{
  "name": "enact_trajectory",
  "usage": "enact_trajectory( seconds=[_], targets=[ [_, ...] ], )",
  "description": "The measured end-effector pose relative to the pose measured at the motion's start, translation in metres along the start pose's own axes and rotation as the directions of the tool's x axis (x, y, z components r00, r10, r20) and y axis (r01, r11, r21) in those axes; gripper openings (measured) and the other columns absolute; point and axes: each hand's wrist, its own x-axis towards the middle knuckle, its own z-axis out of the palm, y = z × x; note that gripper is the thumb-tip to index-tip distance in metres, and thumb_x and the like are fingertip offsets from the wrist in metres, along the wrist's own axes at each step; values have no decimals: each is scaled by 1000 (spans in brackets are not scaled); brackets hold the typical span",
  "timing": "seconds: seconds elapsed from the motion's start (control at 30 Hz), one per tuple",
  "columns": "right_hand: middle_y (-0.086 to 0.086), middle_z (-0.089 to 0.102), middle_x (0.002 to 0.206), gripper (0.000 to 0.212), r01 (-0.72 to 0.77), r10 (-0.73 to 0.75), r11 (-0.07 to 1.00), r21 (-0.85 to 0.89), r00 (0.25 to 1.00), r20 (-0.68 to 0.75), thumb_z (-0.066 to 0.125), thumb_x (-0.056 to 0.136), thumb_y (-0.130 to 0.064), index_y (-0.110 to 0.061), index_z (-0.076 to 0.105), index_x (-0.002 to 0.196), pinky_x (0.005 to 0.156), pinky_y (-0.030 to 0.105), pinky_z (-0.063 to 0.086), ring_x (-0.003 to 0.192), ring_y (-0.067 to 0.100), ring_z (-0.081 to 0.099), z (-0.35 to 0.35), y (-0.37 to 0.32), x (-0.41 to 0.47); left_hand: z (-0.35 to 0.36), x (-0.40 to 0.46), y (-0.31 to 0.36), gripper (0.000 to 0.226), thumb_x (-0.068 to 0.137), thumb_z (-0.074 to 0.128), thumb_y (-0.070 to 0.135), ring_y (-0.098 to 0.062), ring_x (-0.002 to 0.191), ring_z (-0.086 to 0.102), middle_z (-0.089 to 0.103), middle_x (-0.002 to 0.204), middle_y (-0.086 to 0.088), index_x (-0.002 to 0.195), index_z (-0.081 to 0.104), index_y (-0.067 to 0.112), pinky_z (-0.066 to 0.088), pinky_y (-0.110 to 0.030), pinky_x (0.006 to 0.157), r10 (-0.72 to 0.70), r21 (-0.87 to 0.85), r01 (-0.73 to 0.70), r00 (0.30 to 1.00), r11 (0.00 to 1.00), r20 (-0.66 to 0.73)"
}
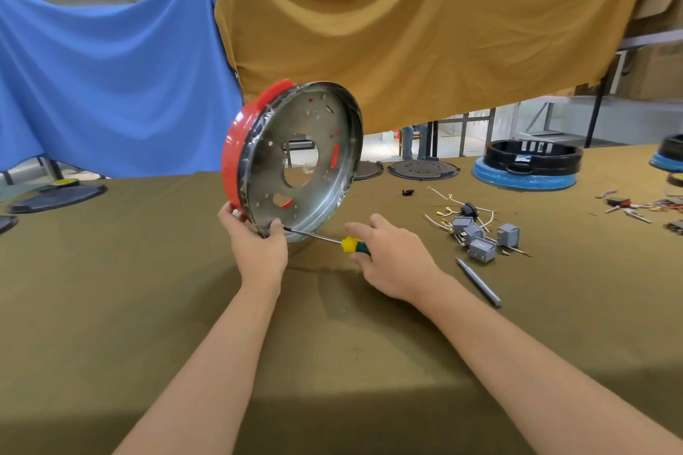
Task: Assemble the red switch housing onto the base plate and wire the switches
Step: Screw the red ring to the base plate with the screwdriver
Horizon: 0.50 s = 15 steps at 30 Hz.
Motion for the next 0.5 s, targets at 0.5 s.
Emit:
enact_trajectory(
  seconds=[0.5],
  targets=[
    [3, 70, 94, 20, -121, 103, 972, 202, 990, 100, 53, 98, -33, -23, 69, 105, 78, 37, 51, 89, 32, 60, -5, 0, 0, 2, 7, -8, 58, 86, 64, -3, 11, 82, 58, 57, 107, 9, 132, 33, 14, 48, -13, 80, -101, -36, 100, 994, 994, -32]
  ],
)
